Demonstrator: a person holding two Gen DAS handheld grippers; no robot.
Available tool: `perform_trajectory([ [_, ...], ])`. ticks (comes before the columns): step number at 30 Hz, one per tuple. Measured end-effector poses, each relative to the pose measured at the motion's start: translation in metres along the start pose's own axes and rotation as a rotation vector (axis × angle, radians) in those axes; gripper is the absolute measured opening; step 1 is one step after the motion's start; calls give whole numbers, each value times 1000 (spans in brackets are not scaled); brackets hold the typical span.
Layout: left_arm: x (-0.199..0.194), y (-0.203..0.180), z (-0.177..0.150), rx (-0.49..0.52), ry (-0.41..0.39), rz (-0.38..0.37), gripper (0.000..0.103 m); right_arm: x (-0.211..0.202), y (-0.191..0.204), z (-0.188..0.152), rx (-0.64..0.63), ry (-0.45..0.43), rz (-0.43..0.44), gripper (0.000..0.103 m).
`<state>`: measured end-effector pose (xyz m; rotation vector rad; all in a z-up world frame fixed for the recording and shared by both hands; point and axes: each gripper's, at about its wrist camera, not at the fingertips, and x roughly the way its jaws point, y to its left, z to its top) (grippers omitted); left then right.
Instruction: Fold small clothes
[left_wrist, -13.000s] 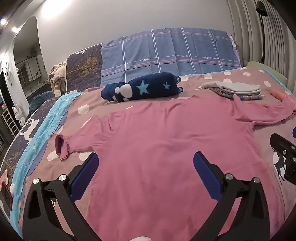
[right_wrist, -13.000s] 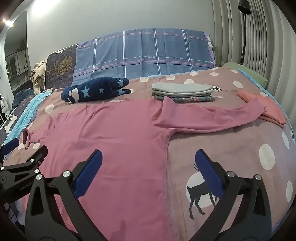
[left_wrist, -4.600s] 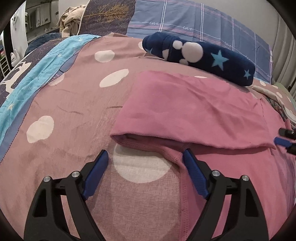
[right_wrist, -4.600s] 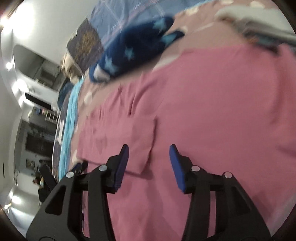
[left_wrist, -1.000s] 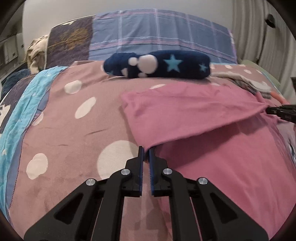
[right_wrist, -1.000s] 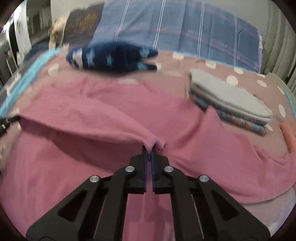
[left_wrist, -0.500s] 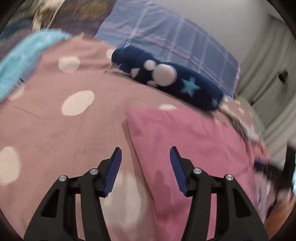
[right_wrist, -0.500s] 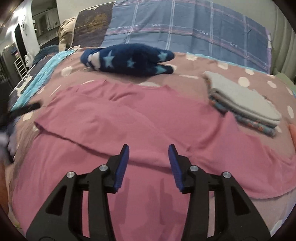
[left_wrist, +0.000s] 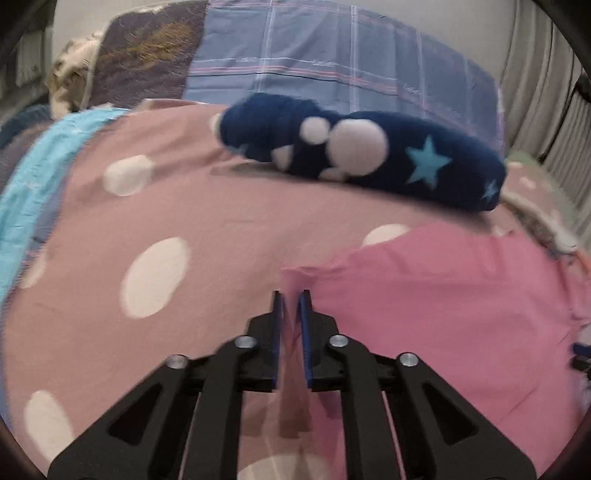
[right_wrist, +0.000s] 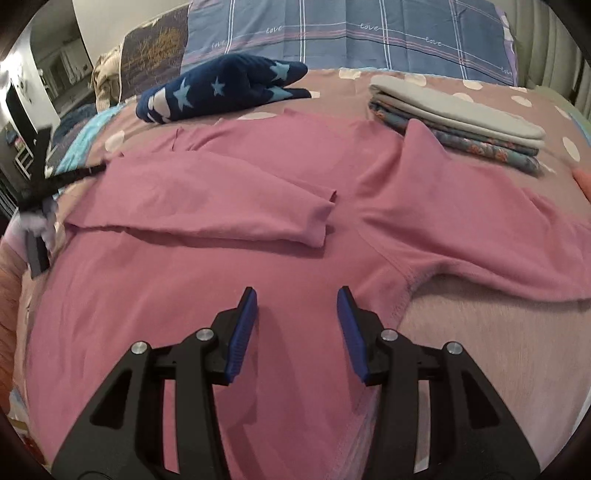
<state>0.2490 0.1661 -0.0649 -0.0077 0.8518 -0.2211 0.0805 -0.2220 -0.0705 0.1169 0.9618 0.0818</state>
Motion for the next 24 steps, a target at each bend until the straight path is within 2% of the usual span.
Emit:
perform_trajectory([
  [2, -19, 2, -4, -31, -36, -24, 19, -3, -1, -1, 8, -11, 12, 46],
  [4, -49, -8, -8, -5, -94, -81, 25, -4, -4, 1, 20, -15, 26, 46],
  [6, -76, -30, -22, 66, -129, -147, 40, -5, -10, 6, 50, -32, 35, 46],
  [8, -81, -54, -39, 149, -105, -179, 43, -5, -19, 11, 104, -50, 65, 46],
  [11, -43, -74, -71, 245, 80, -106, 43, 4, -33, 22, 215, -35, 174, 46],
  [13, -38, -74, -82, 232, 40, -101, 44, 13, -38, 31, 270, -11, 237, 46],
  [14, -39, -72, -80, 226, 45, -104, 44, 21, -42, 39, 315, 9, 269, 46],
  [18, -37, -77, -80, 243, 45, -68, 44, 49, -65, 64, 490, 78, 307, 49],
  [20, -37, -81, -84, 265, 39, -41, 45, 61, -68, 73, 520, 98, 299, 26],
  [21, -38, -83, -84, 271, 36, -32, 45, 67, -63, 79, 475, 109, 247, 2],
  [23, -36, -87, -84, 278, 31, -19, 45, 69, -52, 83, 399, 105, 184, 1],
  [24, -36, -87, -84, 280, 29, -15, 45, 62, -48, 85, 366, 67, 157, 1],
])
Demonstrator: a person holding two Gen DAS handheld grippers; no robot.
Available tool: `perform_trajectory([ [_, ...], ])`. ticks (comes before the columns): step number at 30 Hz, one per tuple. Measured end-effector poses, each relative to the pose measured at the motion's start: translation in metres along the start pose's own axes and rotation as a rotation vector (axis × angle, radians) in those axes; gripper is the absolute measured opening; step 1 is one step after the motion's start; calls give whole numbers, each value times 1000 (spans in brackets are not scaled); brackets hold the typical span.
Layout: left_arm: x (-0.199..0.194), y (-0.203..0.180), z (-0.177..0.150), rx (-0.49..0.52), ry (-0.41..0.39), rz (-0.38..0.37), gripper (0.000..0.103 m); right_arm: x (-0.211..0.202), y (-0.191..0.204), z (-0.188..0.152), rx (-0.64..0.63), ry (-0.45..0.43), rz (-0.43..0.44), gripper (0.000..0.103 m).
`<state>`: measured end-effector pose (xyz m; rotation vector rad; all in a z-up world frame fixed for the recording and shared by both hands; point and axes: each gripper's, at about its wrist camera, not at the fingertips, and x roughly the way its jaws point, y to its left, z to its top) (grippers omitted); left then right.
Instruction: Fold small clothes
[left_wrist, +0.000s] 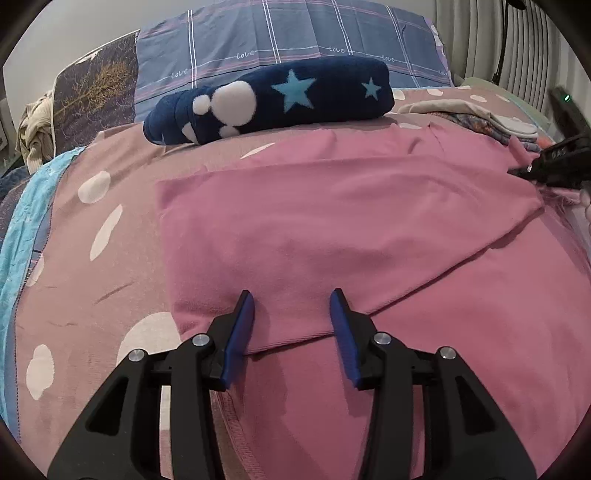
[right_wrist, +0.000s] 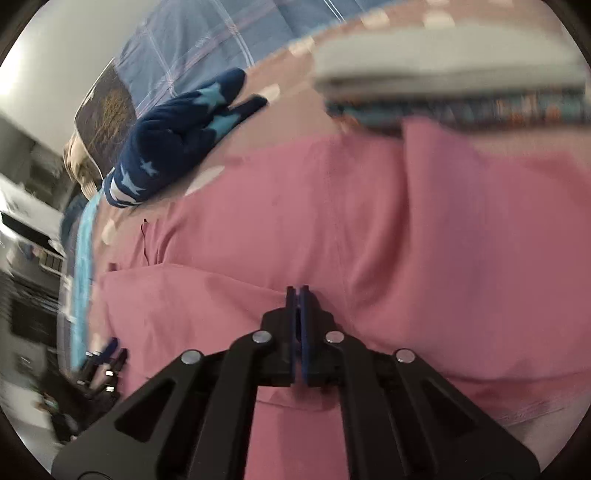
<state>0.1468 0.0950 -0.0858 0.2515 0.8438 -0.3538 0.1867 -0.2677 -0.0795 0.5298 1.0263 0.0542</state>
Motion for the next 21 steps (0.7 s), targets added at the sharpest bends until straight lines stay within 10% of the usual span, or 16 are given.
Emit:
perform_trajectory([
  [4, 0, -4, 0, 16, -2, 29, 47, -38, 11, 7, -107, -227, -64, 1],
  [10, 0, -4, 0, 17, -6, 50, 52, -37, -10, 15, -90, -230, -113, 5],
  [16, 0, -3, 0, 11, -7, 45, 52, -42, 27, -33, -273, -123, 124, 20],
  [19, 0, -4, -1, 16, -10, 59, 53, 0, 35, -57, -398, -21, -71, 18],
  [21, -1, -5, -1, 19, -11, 79, 58, -9, 29, -60, -374, -53, -44, 17],
])
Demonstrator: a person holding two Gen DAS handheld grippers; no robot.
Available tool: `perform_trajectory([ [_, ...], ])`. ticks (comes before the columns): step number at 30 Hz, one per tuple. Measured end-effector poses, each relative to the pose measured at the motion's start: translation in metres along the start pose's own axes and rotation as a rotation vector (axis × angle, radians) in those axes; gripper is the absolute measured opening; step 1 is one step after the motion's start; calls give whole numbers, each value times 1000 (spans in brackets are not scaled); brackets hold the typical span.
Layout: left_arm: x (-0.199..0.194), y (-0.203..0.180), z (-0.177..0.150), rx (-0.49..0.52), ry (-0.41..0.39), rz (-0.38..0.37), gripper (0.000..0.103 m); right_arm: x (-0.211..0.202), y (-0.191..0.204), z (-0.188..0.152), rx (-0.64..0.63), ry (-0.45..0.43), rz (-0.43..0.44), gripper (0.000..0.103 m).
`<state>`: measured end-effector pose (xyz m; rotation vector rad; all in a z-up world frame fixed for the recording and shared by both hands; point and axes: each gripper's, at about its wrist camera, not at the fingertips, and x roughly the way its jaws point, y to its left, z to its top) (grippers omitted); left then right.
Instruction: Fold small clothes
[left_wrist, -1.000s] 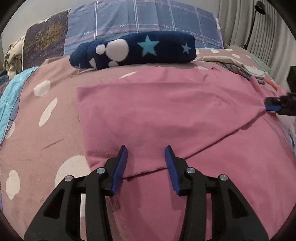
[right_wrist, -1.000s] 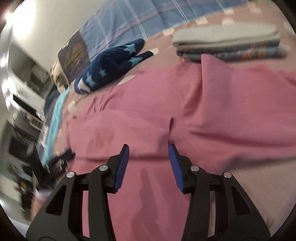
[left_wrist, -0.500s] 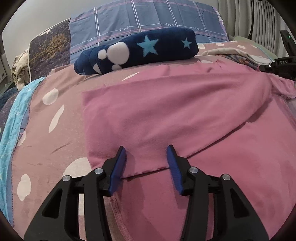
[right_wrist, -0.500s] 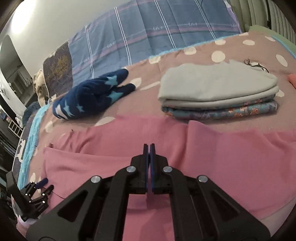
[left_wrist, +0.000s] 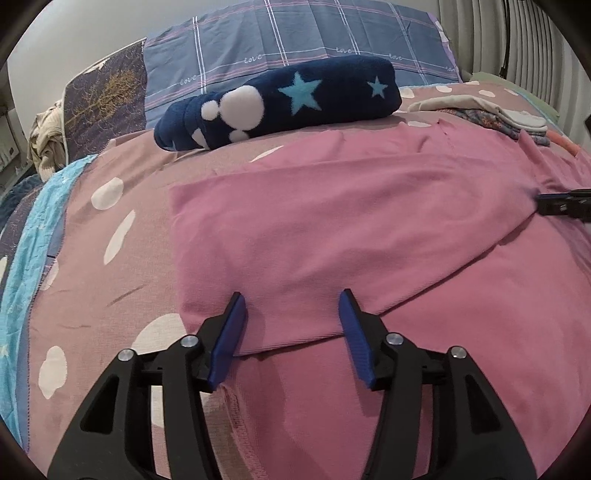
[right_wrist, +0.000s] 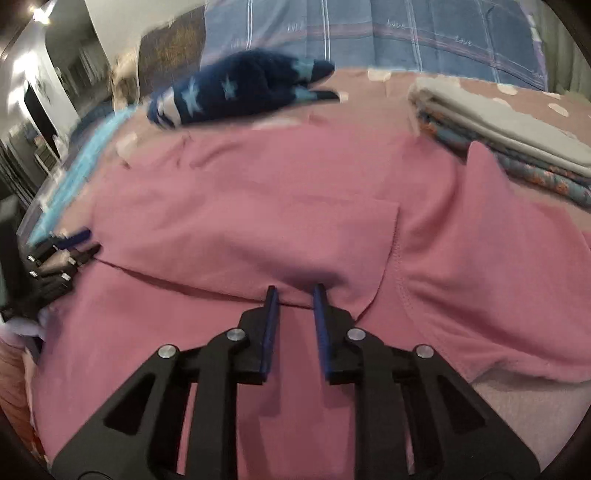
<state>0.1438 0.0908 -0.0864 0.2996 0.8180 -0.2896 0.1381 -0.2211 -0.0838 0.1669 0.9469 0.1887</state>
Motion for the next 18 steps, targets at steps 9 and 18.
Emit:
perform_trajectory([
  [9, 0, 6, 0, -30, 2, -15, 62, -159, -173, -31, 480, -376, -179, 32],
  [18, 0, 7, 0, -32, 4, -12, 63, -201, -326, -115, 1012, -509, -118, 43],
])
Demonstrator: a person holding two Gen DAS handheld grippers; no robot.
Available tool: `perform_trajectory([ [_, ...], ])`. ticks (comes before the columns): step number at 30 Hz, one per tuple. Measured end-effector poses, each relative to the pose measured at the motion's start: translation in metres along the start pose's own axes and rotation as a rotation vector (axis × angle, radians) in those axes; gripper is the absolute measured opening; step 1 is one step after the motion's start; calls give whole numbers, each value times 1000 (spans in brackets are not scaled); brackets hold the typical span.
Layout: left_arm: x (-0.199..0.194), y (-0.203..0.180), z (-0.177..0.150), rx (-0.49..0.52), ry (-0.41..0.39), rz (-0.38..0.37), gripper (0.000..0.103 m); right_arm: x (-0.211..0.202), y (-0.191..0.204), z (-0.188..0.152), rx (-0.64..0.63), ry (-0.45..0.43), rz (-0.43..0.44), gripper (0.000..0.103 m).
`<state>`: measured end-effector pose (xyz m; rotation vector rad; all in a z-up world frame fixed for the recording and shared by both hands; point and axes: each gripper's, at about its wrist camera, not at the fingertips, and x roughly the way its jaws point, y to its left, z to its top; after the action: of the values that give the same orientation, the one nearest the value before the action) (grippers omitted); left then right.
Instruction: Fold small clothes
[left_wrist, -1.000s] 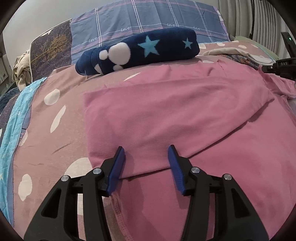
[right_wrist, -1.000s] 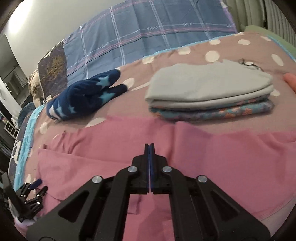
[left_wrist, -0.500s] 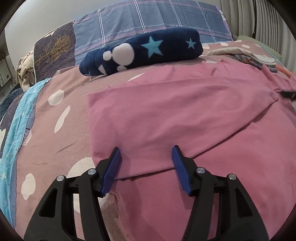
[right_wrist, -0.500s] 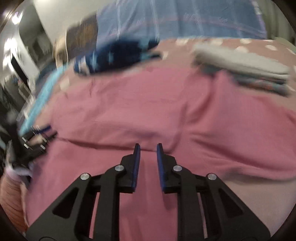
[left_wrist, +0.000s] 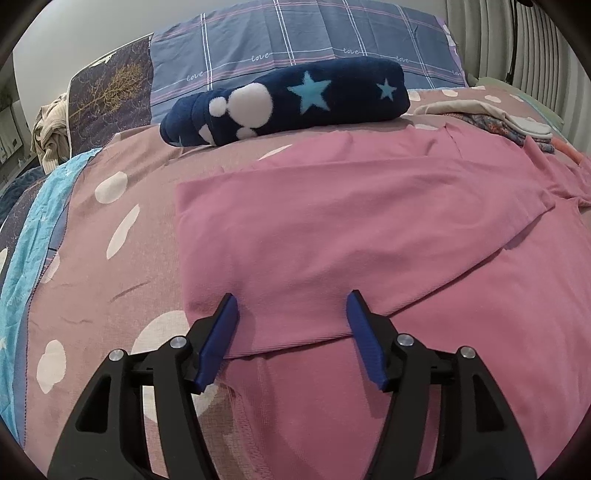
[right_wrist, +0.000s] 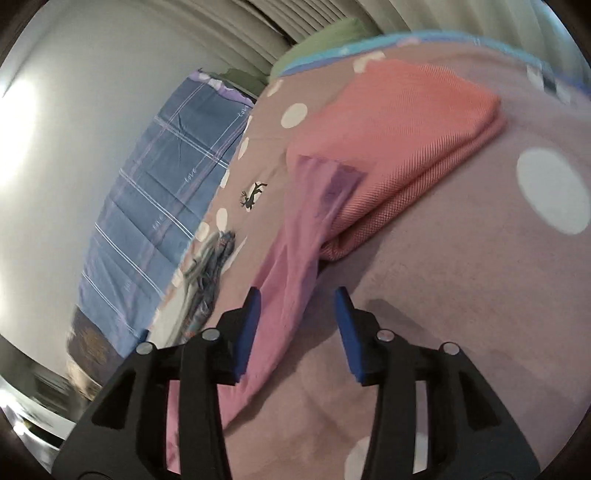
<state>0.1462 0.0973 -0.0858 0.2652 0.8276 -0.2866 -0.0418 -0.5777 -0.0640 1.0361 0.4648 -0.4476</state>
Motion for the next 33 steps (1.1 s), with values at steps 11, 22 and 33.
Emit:
perform_trajectory([
  [11, 2, 7, 0, -36, 8, -28, 67, 17, 88, -15, -21, -43, 212, 3],
  [22, 1, 11, 0, -60, 1, -57, 67, 79, 292, -316, -820, 513, 468, 3],
  [33, -30, 12, 11, -266, -55, -428, 67, 91, 256, -359, -838, 644, 388, 6],
])
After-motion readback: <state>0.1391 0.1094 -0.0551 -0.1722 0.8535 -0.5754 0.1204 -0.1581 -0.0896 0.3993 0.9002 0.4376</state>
